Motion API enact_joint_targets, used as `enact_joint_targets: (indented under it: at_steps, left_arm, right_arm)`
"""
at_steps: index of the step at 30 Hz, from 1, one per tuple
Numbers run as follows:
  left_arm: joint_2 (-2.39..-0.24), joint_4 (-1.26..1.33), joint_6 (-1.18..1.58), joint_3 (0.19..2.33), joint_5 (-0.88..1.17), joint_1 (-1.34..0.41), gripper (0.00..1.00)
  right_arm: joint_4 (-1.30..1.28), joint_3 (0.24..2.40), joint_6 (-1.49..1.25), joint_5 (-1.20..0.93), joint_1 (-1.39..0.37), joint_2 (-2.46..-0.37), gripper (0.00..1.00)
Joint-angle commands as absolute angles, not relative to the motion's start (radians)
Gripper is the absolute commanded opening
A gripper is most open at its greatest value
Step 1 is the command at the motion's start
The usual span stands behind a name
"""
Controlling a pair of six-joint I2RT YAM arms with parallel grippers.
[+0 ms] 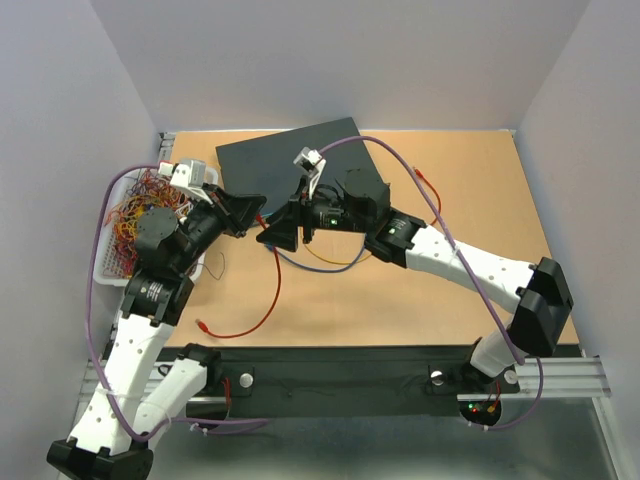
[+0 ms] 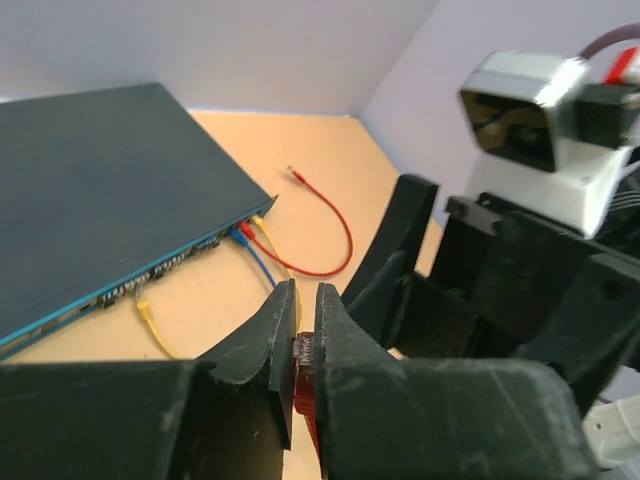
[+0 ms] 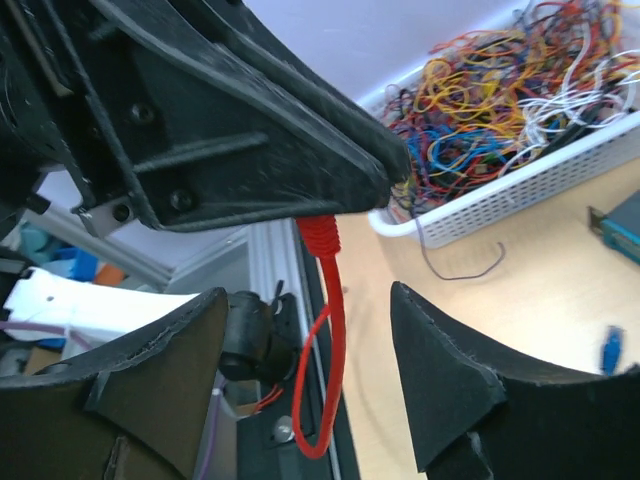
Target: Insert the plug into the switch port
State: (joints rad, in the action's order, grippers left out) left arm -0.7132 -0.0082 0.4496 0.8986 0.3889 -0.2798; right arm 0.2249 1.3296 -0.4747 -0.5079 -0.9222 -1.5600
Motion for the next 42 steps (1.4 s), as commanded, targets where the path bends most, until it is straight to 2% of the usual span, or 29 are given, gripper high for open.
enact_joint_targets:
  at_steps: [1, 12, 23, 37, 42]
  left_arm:
    - [-0.721, -0.029, 0.451, 0.959, 0.353, -0.278, 0.00]
    - [-0.742, -0.029, 0.477, 0.951, 0.356, -0.278, 0.00]
    - [-0.747, -0.018, 0.486, 0.946, 0.347, -0.278, 0.00]
    - [-0.765, -0.025, 0.491, 0.960, 0.334, -0.278, 0.00]
    - [-0.756, -0.029, 0.492, 0.954, 0.334, -0.279, 0.00]
  right_arm:
    - [0.172, 1.404, -0.374, -0.419, -0.916, -1.505, 0.72]
    - [0.058, 1.502, -0.255, -0.230, -0.960, -1.555, 0.52]
    - [0.034, 1.528, -0.232, -0.190, -0.995, -1.583, 0.43]
    - [0.028, 1.511, -0.224, -0.152, -1.034, -1.608, 0.42]
    - [0.028, 1.532, -0.236, -0.120, -1.037, -1.626, 0.39]
